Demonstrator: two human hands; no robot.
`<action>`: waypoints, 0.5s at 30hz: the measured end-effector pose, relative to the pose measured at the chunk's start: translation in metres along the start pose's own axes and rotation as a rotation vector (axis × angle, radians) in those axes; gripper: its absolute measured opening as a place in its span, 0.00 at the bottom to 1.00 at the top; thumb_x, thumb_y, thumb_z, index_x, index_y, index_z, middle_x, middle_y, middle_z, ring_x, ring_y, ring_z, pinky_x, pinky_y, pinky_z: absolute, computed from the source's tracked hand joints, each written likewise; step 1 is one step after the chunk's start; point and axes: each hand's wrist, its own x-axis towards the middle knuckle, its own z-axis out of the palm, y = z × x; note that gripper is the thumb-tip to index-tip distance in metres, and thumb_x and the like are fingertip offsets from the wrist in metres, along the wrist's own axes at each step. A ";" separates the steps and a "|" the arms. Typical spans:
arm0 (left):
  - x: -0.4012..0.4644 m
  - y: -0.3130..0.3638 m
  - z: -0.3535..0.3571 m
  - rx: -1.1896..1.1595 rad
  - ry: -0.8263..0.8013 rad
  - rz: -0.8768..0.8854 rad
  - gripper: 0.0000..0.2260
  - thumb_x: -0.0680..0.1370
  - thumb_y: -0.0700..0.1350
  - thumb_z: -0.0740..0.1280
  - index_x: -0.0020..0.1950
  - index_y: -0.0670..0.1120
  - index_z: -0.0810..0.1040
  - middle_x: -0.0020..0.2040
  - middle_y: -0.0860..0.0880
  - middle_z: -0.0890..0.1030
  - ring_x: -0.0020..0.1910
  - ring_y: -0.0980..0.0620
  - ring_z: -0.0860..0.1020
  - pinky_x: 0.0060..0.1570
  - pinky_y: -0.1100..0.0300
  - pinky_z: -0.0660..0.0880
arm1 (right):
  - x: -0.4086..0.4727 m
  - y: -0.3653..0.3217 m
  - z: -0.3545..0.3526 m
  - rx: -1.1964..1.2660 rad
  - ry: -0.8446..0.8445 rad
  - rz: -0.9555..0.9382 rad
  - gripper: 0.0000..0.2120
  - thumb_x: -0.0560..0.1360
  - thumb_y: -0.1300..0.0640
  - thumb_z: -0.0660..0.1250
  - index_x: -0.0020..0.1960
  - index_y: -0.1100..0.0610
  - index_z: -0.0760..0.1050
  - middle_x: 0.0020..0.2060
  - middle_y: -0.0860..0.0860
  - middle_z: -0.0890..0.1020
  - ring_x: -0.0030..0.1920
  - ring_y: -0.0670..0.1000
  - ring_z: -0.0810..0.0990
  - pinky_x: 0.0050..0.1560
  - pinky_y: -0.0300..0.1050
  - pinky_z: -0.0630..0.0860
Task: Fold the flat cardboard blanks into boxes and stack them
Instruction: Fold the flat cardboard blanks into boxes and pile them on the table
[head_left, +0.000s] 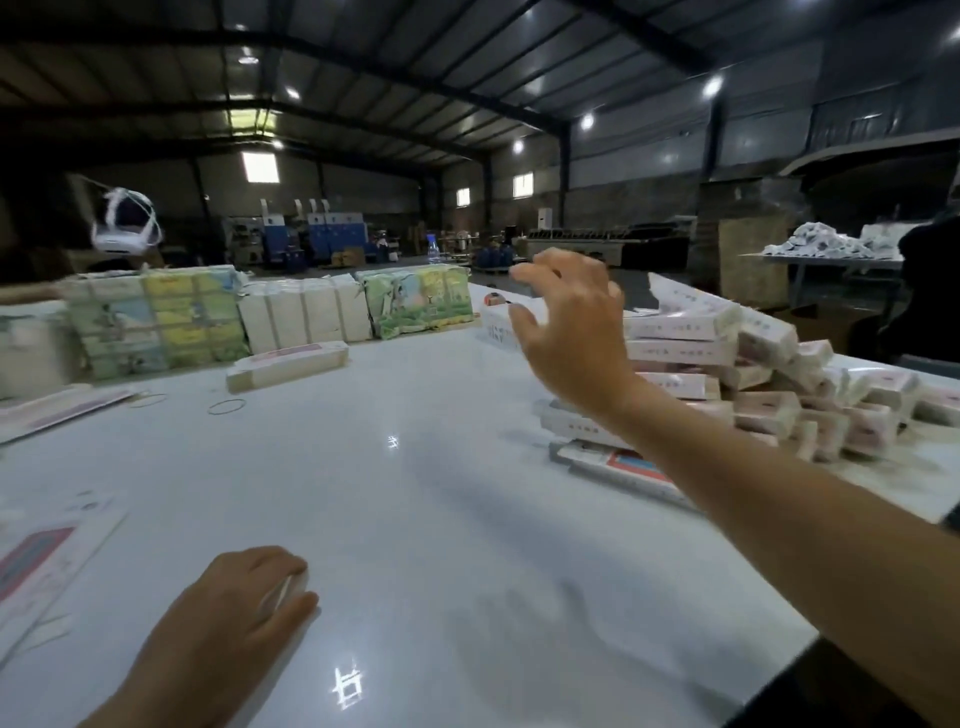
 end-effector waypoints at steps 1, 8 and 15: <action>-0.001 0.003 -0.001 -0.019 0.004 -0.002 0.28 0.65 0.65 0.57 0.50 0.48 0.83 0.48 0.57 0.77 0.51 0.51 0.75 0.52 0.53 0.72 | -0.013 -0.024 0.010 0.097 -0.046 -0.093 0.16 0.74 0.55 0.63 0.60 0.57 0.78 0.58 0.54 0.79 0.61 0.55 0.73 0.62 0.56 0.68; -0.009 0.006 0.001 -0.064 0.044 0.014 0.06 0.77 0.47 0.64 0.52 0.49 0.78 0.52 0.57 0.78 0.55 0.54 0.72 0.55 0.63 0.67 | -0.136 -0.084 0.093 0.034 -0.892 -0.160 0.13 0.80 0.53 0.54 0.53 0.56 0.76 0.55 0.50 0.76 0.61 0.54 0.70 0.57 0.47 0.69; -0.004 0.006 -0.010 -0.098 -0.064 -0.108 0.09 0.76 0.49 0.64 0.52 0.50 0.80 0.52 0.54 0.79 0.52 0.56 0.74 0.55 0.56 0.71 | -0.145 -0.078 0.107 0.072 -0.797 -0.139 0.15 0.79 0.52 0.56 0.58 0.54 0.78 0.59 0.47 0.78 0.61 0.49 0.72 0.61 0.45 0.69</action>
